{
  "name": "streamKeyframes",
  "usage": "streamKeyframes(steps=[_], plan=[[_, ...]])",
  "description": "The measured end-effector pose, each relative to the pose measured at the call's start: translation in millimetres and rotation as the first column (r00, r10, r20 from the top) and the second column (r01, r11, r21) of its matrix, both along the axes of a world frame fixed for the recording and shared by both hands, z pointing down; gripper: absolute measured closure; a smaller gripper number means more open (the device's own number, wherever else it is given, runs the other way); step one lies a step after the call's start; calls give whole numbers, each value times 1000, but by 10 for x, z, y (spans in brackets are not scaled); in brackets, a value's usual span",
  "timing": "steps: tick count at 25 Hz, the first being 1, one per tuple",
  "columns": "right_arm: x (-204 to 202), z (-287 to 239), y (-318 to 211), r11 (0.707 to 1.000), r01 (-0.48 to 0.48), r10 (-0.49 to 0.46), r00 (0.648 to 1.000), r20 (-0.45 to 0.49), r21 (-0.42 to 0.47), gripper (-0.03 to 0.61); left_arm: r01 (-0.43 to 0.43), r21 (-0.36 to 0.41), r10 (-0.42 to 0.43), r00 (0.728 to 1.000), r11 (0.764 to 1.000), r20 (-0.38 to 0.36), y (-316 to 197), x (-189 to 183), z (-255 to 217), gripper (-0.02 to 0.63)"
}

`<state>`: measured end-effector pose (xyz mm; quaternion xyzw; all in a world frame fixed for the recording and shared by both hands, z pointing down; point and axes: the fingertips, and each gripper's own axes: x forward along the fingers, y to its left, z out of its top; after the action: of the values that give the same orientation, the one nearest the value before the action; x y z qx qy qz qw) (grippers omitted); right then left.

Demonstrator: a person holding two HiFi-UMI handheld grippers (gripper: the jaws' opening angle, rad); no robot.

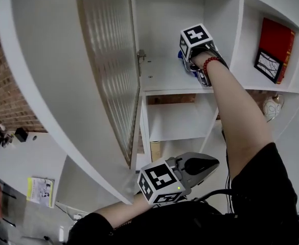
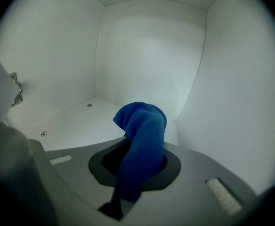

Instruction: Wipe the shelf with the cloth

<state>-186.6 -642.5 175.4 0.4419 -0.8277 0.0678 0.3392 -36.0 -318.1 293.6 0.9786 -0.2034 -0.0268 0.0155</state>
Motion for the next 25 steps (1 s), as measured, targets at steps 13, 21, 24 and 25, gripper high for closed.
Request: streamKeyframes(steps=[13,21,24,25], plan=[[50,7,-30,1000,-23,23,1000,4,0,526,-90,-31,90,996,995,10,275,-5,346,611],[22,6,70,998,52,-51,999,-15,34,526,-17,11,17,1000,1000,12,311,26,243,611],[-24,-5,120,992,121,-119,992,-41,41,525,11,84,-16,998,996,64,357,68,138,611],[-76,-7,178,984,174,-172,983,-57,35,523,20,107,-29,997,994,77,368,71,114,611]])
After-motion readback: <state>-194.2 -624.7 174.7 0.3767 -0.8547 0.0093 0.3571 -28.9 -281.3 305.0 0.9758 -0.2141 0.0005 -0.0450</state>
